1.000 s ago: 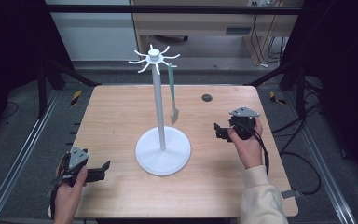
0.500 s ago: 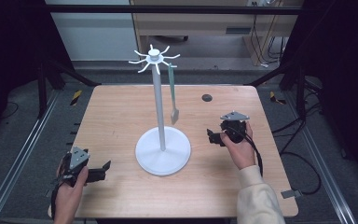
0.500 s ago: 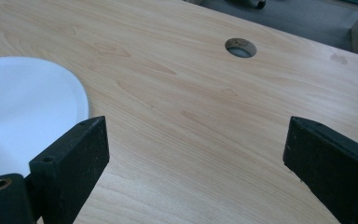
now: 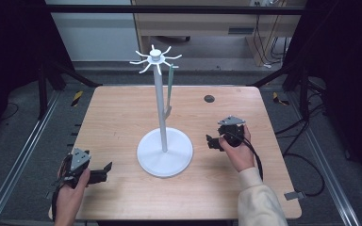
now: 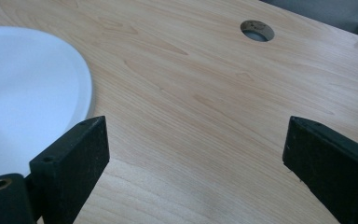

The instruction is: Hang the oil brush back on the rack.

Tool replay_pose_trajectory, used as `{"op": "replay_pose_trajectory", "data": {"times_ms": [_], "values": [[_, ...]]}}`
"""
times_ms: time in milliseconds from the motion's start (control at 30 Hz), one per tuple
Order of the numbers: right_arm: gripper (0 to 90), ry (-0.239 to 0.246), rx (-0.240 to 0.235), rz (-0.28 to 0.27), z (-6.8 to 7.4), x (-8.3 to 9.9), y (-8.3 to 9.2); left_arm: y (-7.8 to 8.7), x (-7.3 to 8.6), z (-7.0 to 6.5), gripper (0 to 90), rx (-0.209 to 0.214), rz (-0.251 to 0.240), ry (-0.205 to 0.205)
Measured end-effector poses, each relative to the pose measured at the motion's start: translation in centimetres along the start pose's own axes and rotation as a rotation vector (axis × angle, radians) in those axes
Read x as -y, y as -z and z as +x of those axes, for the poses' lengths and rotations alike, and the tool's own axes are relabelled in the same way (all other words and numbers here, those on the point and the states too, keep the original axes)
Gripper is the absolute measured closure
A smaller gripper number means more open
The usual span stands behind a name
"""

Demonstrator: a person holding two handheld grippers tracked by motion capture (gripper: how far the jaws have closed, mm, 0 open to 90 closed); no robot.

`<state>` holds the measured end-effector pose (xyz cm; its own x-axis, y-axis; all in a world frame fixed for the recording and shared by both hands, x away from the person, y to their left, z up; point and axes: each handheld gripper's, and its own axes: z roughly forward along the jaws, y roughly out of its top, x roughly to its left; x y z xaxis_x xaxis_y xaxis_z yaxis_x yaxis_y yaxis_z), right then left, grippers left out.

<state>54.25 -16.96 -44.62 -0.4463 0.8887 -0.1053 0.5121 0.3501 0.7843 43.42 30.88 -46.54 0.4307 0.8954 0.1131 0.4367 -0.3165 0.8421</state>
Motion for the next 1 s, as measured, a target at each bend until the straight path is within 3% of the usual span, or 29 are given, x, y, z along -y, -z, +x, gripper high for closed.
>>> {"op": "replay_pose_trajectory", "data": {"times_ms": [133, 467, 1000], "values": [[7.9, 0.012, -0.008, 0.007, 0.4, 0.1, -0.3, 0.0, 0.0, 0.0, 2.4, 0.001, 0.000, 0.000], [8.6, -0.012, -0.031, -0.004, 1.2, 0.7, -1.1, -0.1, 0.0, -0.1, 2.4, 0.002, 0.000, 0.000], [8.6, -0.045, -0.164, -0.062, 2.8, 1.3, -2.4, -0.2, 0.0, -0.3, 2.4, 0.010, 0.003, -0.006]]}}
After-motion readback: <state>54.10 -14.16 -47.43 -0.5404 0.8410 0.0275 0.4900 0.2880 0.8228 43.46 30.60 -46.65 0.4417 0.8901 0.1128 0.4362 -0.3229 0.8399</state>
